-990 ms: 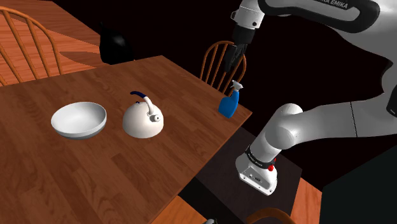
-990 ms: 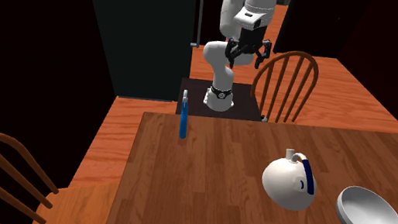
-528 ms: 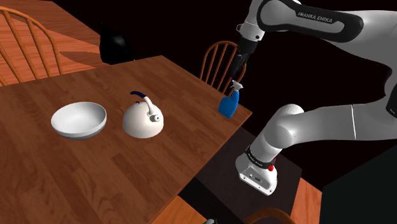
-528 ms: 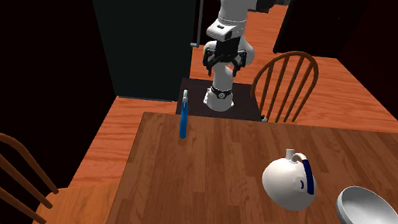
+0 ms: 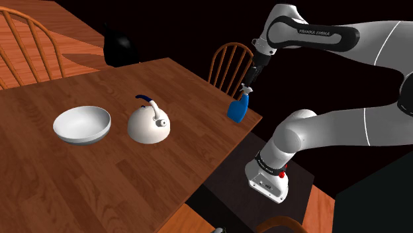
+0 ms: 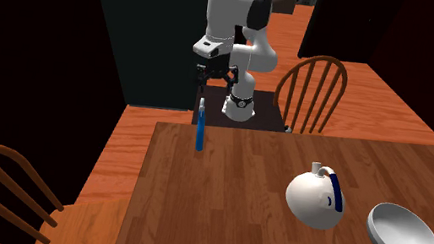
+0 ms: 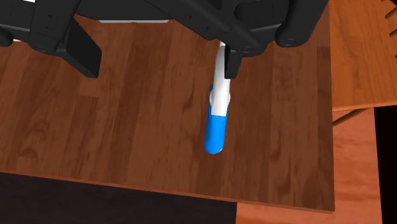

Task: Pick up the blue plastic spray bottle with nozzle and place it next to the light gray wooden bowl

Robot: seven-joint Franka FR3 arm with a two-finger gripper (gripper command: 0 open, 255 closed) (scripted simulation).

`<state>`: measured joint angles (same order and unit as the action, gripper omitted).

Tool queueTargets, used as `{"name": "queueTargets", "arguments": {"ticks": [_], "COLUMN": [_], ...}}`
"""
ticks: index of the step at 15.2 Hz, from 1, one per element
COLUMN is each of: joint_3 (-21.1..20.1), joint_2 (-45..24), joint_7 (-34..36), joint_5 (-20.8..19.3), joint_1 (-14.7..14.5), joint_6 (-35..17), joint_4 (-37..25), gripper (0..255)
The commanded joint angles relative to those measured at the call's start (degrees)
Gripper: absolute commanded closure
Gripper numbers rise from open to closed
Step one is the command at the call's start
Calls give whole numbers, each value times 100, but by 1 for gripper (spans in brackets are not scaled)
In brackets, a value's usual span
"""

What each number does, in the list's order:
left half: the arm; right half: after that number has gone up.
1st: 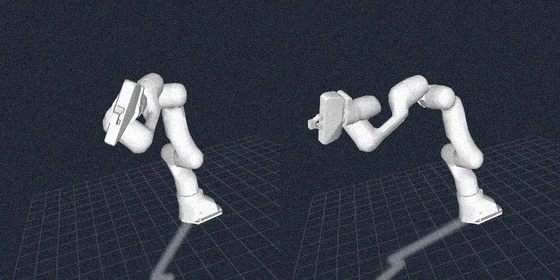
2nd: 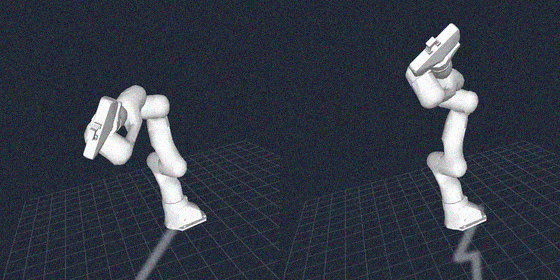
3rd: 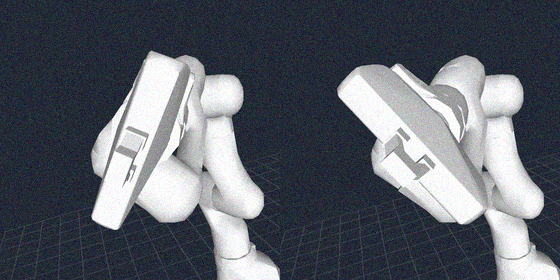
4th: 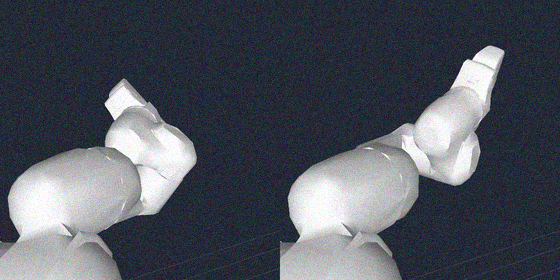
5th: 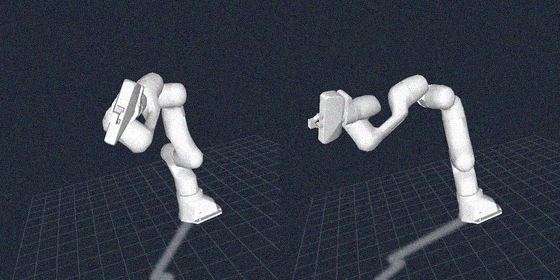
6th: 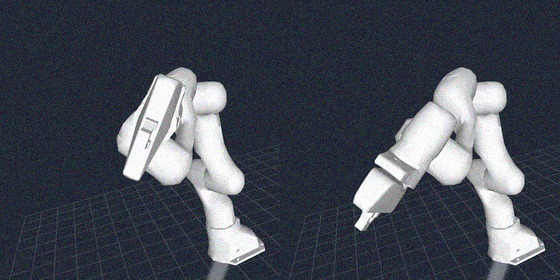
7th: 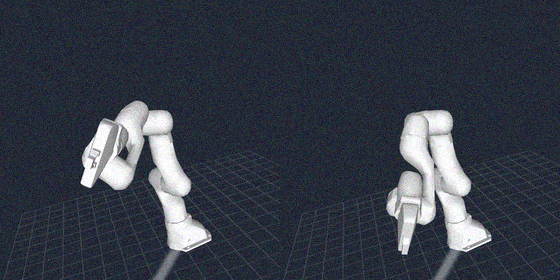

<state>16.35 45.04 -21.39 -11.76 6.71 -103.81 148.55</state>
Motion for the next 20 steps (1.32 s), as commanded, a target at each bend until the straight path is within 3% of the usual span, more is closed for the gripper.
{"name": "queueTargets", "arguments": {"ticks": [1,3,10,18,19,20], "joint_3": [281,523,662,674,674,674], "joint_2": [-190,-356,-522,-540,-540,-540], "joint_7": [-243,-443,-430,-429,-429,-429], "joint_5": [-182,-322,-432,-440,-440,-440], "joint_1": [103,186,217,218,218,218], "joint_6": [-302,-551,-1151,-1202,-1202,-1202], "joint_4": [54,88,524,556,556,556], "gripper": [0,0,0,0,255,255]}}
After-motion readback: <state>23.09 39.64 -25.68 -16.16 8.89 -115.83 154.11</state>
